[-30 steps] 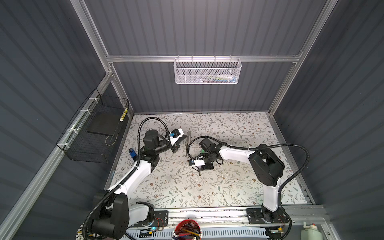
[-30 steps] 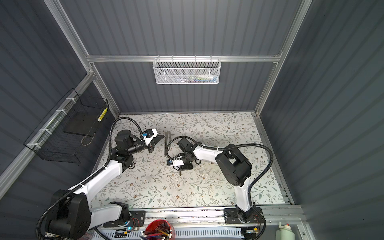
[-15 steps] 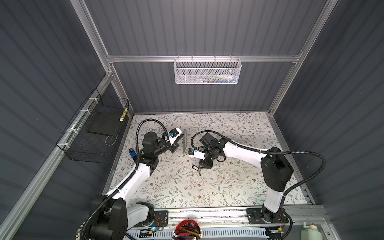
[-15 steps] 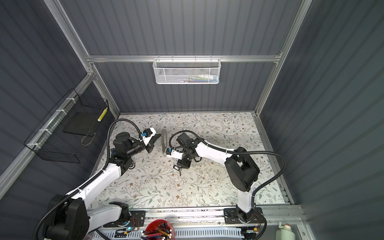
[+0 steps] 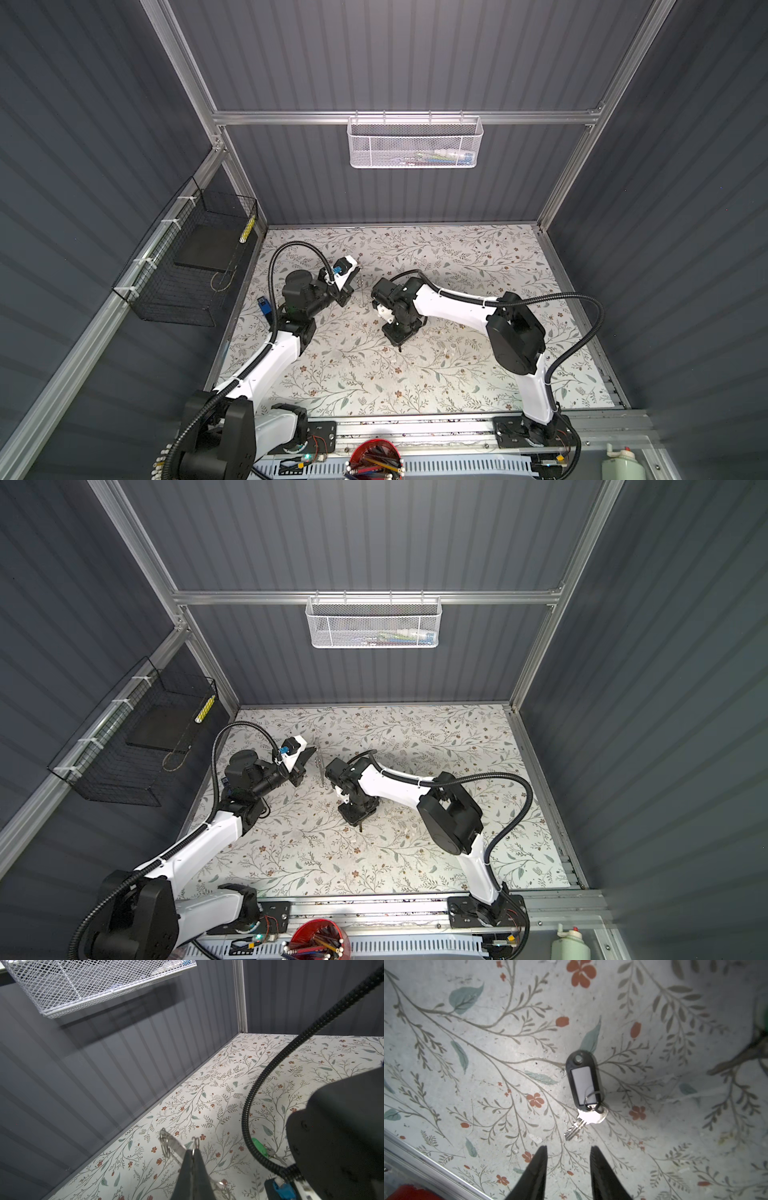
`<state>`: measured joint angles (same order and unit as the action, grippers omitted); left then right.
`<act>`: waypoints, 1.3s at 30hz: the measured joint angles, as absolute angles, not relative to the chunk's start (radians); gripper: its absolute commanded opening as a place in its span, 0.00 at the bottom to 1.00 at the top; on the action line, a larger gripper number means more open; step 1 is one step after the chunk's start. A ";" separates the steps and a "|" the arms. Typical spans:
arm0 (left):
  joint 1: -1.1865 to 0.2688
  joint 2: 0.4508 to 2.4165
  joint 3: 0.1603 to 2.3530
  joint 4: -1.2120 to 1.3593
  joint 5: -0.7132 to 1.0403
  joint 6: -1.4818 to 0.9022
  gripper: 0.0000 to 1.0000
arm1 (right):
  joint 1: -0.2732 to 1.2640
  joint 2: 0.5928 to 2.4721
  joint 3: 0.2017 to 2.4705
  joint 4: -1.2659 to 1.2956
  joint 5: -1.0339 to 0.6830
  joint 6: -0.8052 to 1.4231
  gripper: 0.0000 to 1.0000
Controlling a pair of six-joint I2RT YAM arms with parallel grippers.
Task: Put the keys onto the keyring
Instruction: 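Lower the right gripper onto the black-tag key's ring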
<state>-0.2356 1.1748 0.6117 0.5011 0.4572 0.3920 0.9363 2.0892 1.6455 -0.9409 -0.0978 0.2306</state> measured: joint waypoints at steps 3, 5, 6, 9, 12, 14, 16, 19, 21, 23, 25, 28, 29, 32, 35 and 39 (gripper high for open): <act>-0.236 1.164 0.583 0.517 0.451 0.386 0.00 | 0.939 2.119 1.716 -0.987 -0.057 0.277 0.37; -0.236 1.159 0.578 0.517 0.451 0.384 0.00 | 0.940 2.150 1.768 -1.005 -0.035 0.297 0.36; -0.236 1.155 0.578 0.518 0.448 0.384 0.00 | 0.941 2.168 1.795 -1.017 -0.025 0.307 0.35; -0.236 1.145 0.578 0.518 0.445 0.384 0.00 | 0.946 2.222 1.853 -1.045 0.001 0.323 0.34; -0.236 1.139 0.578 0.519 0.445 0.384 0.00 | 0.948 2.251 1.861 -1.068 0.019 0.337 0.33; -0.236 1.139 0.578 0.520 0.445 0.383 0.00 | 0.949 2.261 1.861 -1.085 0.028 0.342 0.31; -0.236 1.139 0.577 0.521 0.445 0.382 0.00 | 0.950 2.267 1.863 -1.098 0.032 0.346 0.29; -0.236 1.139 0.577 0.521 0.446 0.380 0.00 | 0.950 2.276 1.884 -1.120 0.034 0.353 0.27; -0.236 1.139 0.577 0.521 0.448 0.380 0.00 | 0.950 2.279 1.897 -1.124 0.034 0.355 0.27; -0.236 1.138 0.577 0.521 0.449 0.380 0.00 | 0.950 2.280 1.901 -1.127 0.035 0.356 0.27; -0.236 1.138 0.577 0.521 0.453 0.380 0.00 | 0.950 2.280 1.902 -1.129 0.037 0.356 0.28; -0.236 1.138 0.577 0.521 0.457 0.380 0.00 | 0.950 2.283 1.910 -1.137 0.038 0.355 0.28; -0.236 1.138 0.577 0.521 0.458 0.380 0.00 | 0.950 2.287 1.917 -1.140 0.038 0.355 0.28; -0.236 1.138 0.577 0.521 0.464 0.379 0.00 | 0.950 2.305 1.942 -1.145 0.038 0.353 0.29; -0.236 1.138 0.577 0.521 0.466 0.379 0.00 | 0.950 2.326 1.953 -1.151 0.038 0.348 0.29; -0.236 1.138 0.577 0.521 0.468 0.377 0.00 | 0.950 2.341 1.956 -1.158 0.037 0.340 0.29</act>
